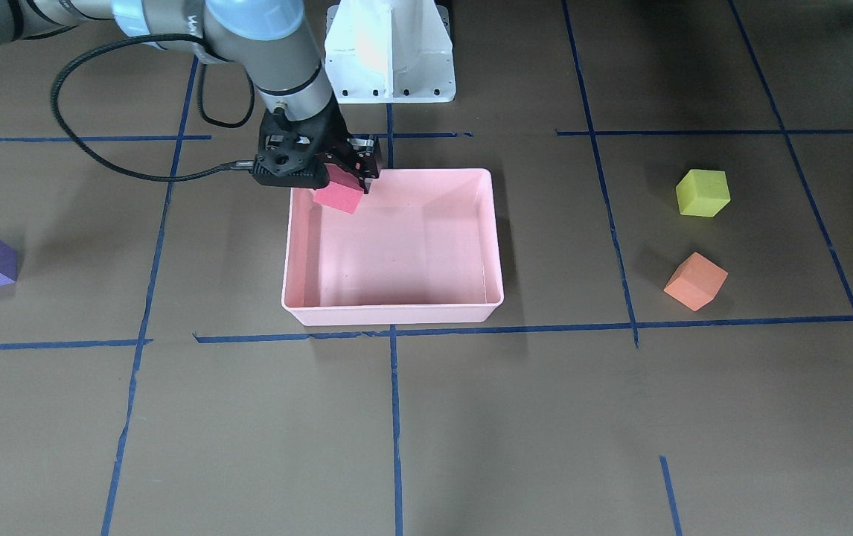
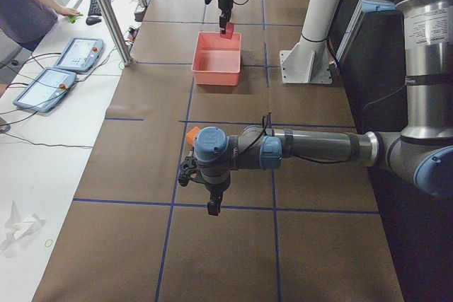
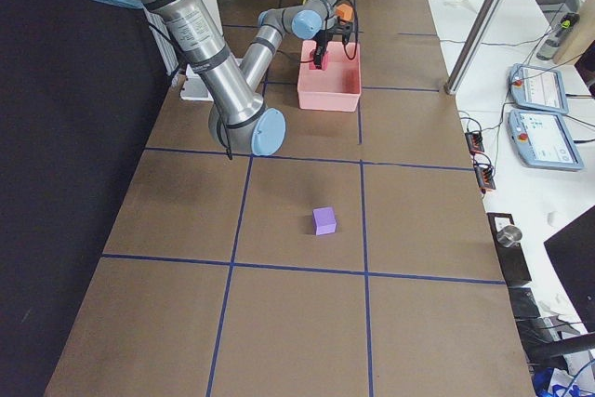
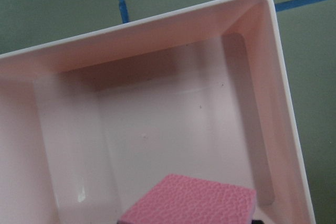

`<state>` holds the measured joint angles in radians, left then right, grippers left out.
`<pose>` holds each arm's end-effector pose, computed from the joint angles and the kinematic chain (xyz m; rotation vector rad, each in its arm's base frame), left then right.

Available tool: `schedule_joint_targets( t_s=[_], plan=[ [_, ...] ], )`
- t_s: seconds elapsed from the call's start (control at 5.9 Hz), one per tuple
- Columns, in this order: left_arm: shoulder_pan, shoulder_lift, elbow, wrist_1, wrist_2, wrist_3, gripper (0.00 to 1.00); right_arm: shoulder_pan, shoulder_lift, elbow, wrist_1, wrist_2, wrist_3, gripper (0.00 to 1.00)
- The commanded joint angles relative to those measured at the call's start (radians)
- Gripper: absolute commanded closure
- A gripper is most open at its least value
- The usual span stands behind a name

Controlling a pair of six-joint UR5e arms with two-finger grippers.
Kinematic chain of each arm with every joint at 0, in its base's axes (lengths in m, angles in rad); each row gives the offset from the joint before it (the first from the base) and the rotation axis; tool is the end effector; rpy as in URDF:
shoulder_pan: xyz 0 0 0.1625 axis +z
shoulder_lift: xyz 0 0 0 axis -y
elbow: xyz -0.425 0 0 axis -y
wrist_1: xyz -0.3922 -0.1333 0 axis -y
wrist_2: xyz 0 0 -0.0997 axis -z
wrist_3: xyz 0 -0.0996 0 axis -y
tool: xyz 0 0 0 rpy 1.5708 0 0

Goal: Place blocks into pink bin with both arms
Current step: 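Open the right gripper to drop the block into the bin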

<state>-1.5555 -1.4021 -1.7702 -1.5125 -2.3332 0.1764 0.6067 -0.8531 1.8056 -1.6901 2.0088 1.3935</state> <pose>-0.0581 -0.4193 0.6442 0.0352 0.7630 0.1718 -0.4744 -0.4401 0.1499 -0.0679 -0.9154 0.2165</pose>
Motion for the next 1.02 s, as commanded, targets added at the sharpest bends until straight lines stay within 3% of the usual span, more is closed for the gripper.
schedule_joint_targets(
  t_s=[0.0, 0.17, 0.34, 0.85],
  plan=[
    [0.002, 0.0, 0.0, -0.002, 0.0, -0.002, 0.0, 0.028, -0.032, 0.053, -0.081, -0.009, -0.166, 0.0],
    [0.002, 0.0, 0.0, -0.002, 0.0, -0.002, 0.0, 0.085, -0.109, 0.184, -0.188, -0.001, -0.385, 0.0],
    [0.002, 0.0, 0.002, -0.002, 0.0, 0.0, 0.0, 0.176, -0.192, 0.23, -0.2, 0.101, -0.557, 0.0],
    [0.011, -0.014, -0.003, -0.005, 0.0, -0.003, 0.0, 0.396, -0.465, 0.287, -0.184, 0.157, -1.045, 0.0]
  ],
)
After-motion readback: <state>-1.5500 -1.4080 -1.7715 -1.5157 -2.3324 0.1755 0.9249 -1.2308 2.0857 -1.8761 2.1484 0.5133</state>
